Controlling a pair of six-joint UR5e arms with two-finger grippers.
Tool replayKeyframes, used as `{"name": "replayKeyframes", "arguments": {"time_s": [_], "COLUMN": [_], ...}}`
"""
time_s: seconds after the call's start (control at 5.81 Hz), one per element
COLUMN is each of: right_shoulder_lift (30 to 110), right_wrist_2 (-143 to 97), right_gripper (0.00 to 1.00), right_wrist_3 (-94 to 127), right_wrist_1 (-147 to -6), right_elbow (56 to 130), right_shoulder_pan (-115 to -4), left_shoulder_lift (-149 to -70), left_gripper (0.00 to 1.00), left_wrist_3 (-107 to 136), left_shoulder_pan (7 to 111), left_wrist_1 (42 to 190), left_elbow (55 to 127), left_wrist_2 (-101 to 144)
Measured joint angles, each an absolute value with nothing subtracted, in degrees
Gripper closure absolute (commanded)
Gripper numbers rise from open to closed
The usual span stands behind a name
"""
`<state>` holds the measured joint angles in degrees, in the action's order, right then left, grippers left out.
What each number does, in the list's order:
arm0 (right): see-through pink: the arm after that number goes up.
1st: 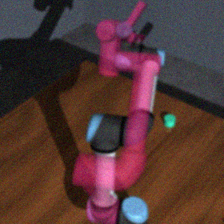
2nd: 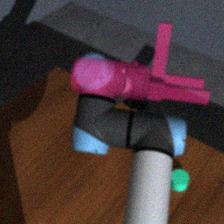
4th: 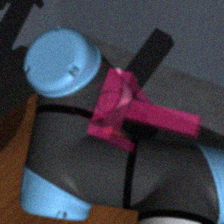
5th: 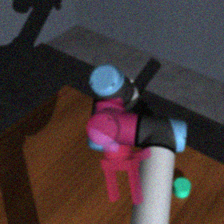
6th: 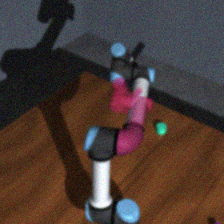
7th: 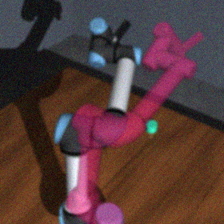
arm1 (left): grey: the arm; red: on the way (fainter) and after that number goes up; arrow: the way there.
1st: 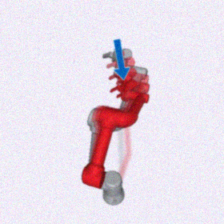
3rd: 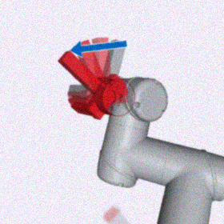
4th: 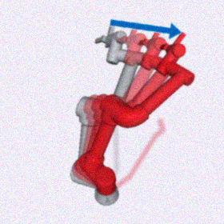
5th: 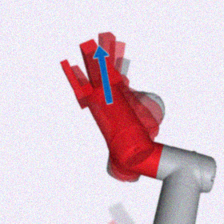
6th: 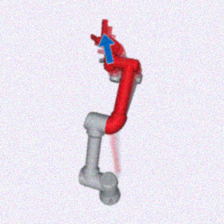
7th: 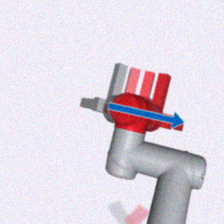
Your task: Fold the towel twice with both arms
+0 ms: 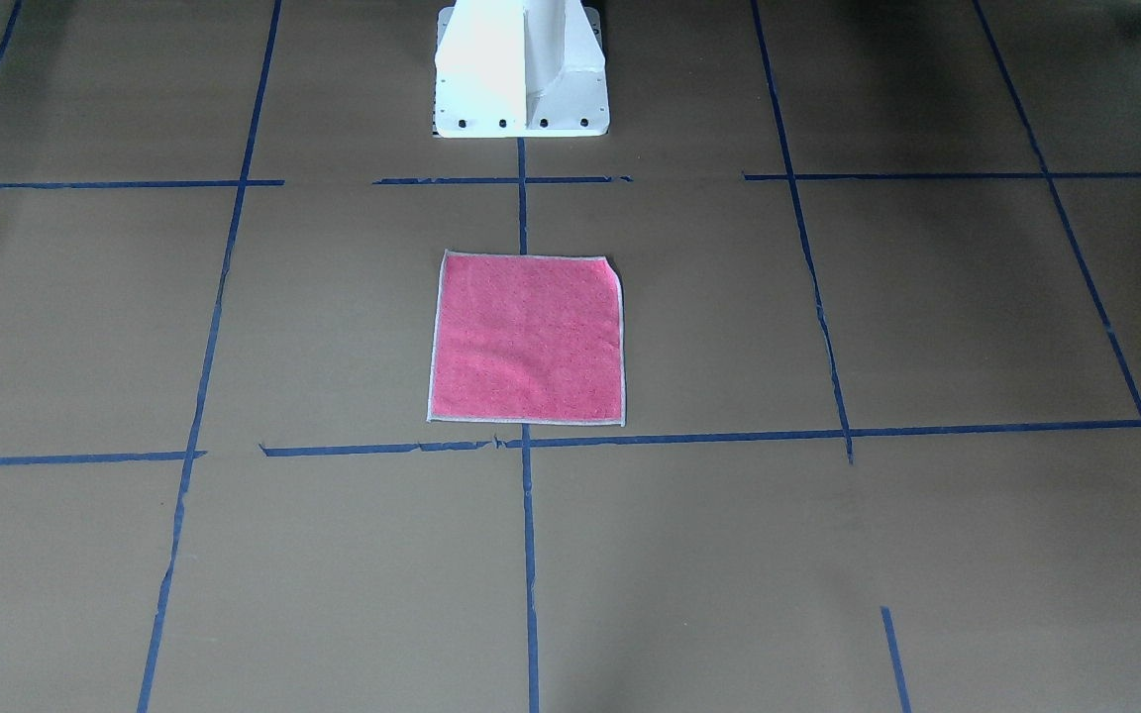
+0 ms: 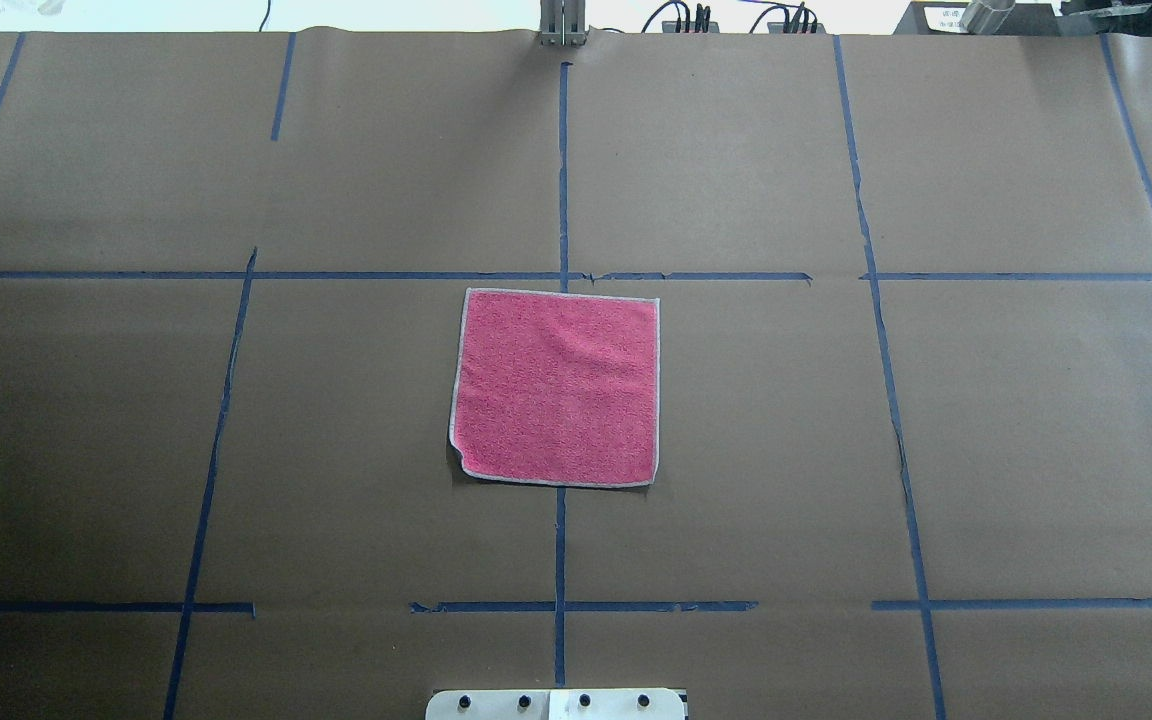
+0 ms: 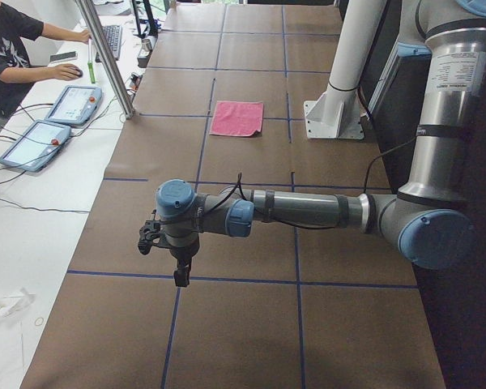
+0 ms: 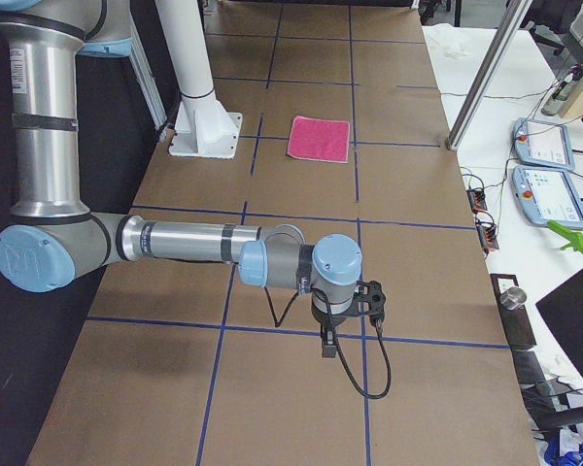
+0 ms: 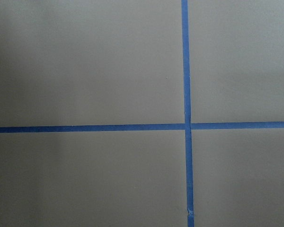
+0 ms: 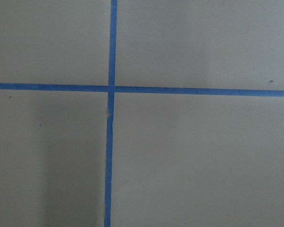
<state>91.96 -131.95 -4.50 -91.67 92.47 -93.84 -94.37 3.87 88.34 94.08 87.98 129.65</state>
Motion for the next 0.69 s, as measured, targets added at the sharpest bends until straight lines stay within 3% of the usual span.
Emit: {"name": "replayKeyframes", "arguments": {"time_s": [0.34, 0.69], "right_shoulder_lift": [89.9, 81.7], "right_wrist_2": [-132.0, -132.1], "right_gripper": [0.00, 0.00], "right_wrist_3": [-4.2, 3.2], "right_wrist_1": [-91.9, -92.5], "right_elbow": [92.6, 92.6], "right_shoulder_pan": [-93.1, -86.6], "left_shoulder_lift": [-97.0, -106.5], "left_gripper": [0.00, 0.00], "left_wrist_3": [4.9, 12.1], "left_shoulder_pan": [87.7, 81.7], "left_wrist_1": [93.2, 88.6], "left_elbow": [87.9, 87.5], "left_wrist_2": [129.9, 130.0]}}
